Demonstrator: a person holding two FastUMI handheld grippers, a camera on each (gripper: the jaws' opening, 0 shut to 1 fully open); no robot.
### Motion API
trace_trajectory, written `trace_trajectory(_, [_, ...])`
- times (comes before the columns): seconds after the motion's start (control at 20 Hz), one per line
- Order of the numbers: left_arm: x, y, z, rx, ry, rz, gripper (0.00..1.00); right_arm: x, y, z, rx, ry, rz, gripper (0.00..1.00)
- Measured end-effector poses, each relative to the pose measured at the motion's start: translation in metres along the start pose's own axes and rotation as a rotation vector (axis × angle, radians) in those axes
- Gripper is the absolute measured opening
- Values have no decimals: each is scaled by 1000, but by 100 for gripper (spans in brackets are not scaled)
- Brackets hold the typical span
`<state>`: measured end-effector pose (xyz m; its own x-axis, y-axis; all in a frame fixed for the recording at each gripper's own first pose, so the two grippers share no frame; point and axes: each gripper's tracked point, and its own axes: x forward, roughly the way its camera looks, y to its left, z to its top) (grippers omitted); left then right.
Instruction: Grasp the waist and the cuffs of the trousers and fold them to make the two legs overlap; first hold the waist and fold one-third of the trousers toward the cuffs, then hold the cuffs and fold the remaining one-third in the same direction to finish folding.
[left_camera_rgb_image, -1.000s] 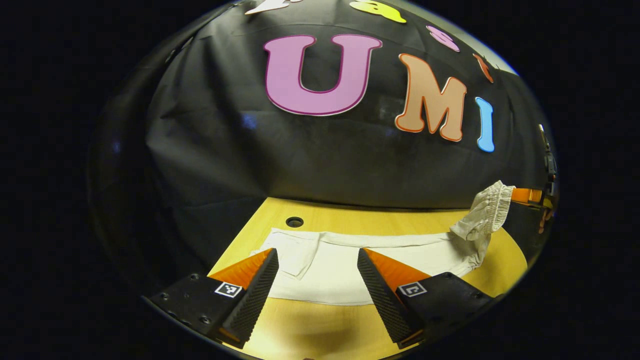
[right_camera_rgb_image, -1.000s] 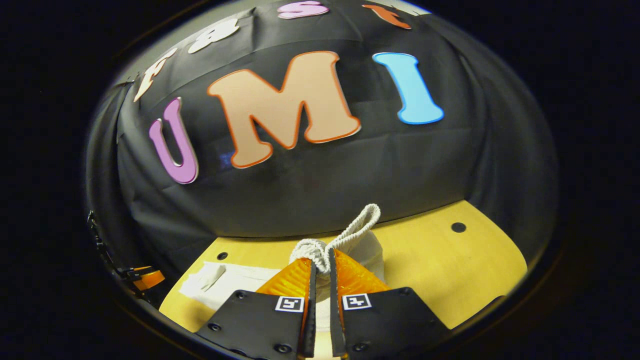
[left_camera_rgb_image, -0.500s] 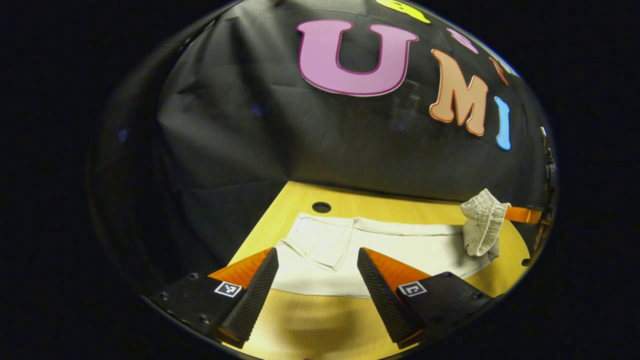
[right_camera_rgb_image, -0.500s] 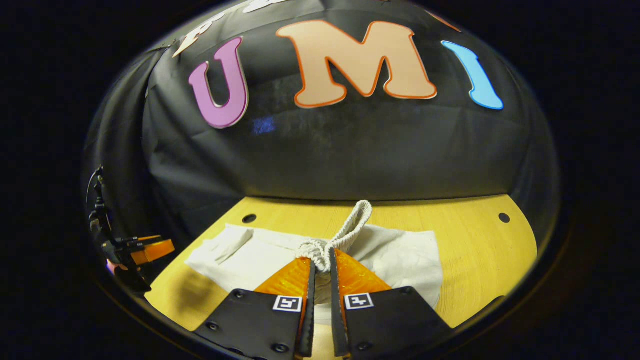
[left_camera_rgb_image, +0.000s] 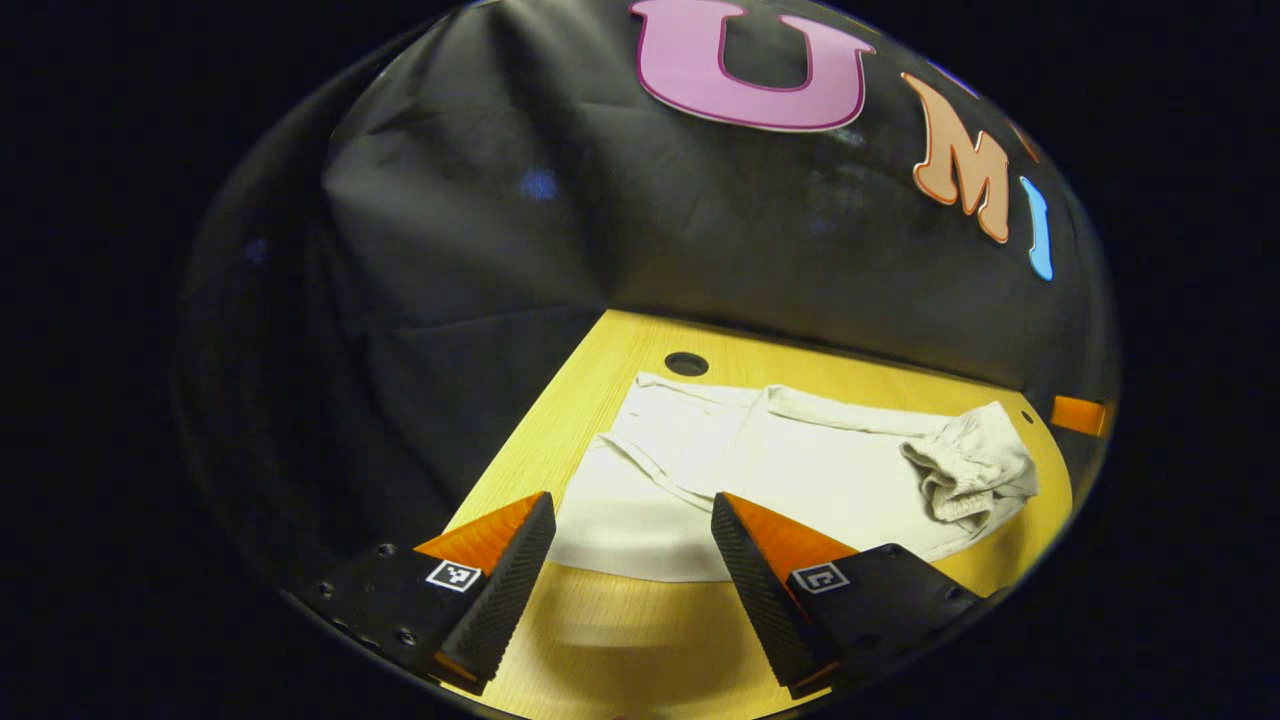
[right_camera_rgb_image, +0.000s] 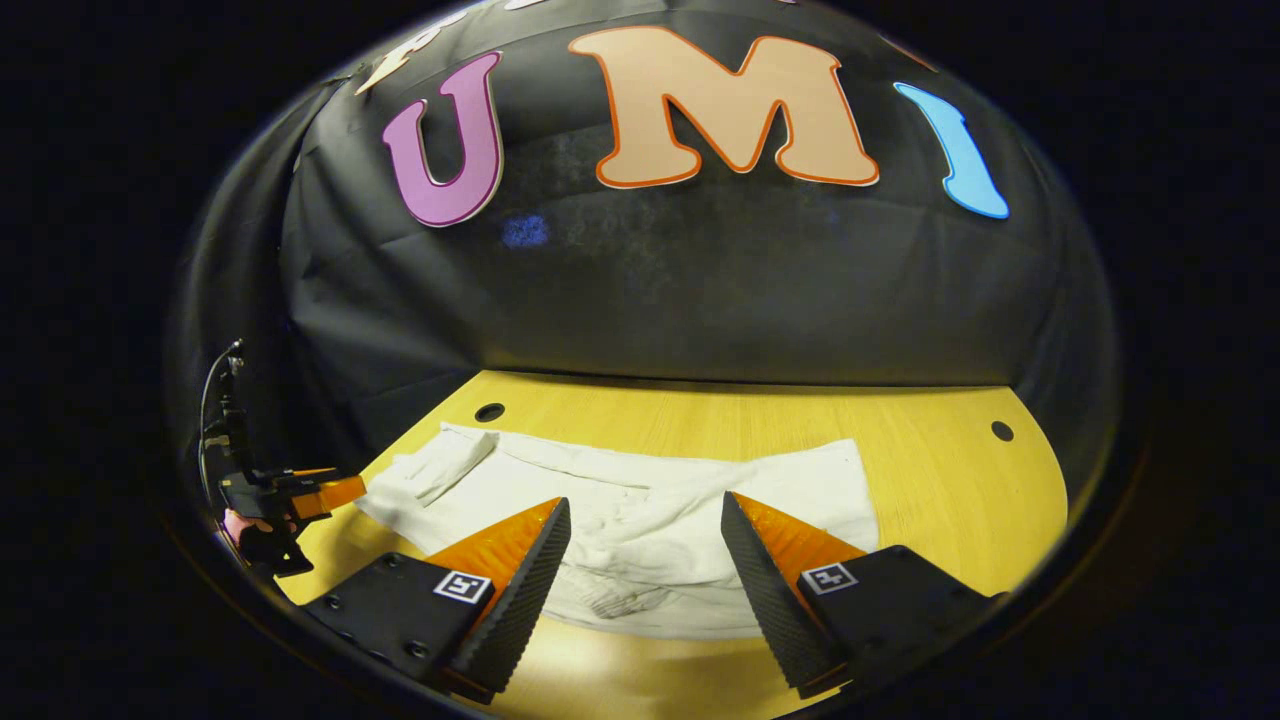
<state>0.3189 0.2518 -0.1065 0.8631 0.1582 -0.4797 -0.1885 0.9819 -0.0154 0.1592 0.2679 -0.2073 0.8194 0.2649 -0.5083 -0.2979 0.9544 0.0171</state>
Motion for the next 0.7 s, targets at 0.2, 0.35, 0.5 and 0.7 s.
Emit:
trace_trajectory(0.2, [16, 6, -18, -8, 39, 14, 96, -8, -28, -9, -35, 18, -79, 92])
trace_trajectory(0.35, [29, 6, -28, -9, 61, 24, 96, -13, -40, -18, -17, 39, -106, 93])
trace_trajectory(0.5, [30, 9, -33, -3, 77, 26, 97, -19, -47, -20, -46, 48, -127, 97])
trace_trajectory(0.7, [32, 7, -39, 26, 89, 40, 96, -21, -46, -23, -23, 61, -113, 97])
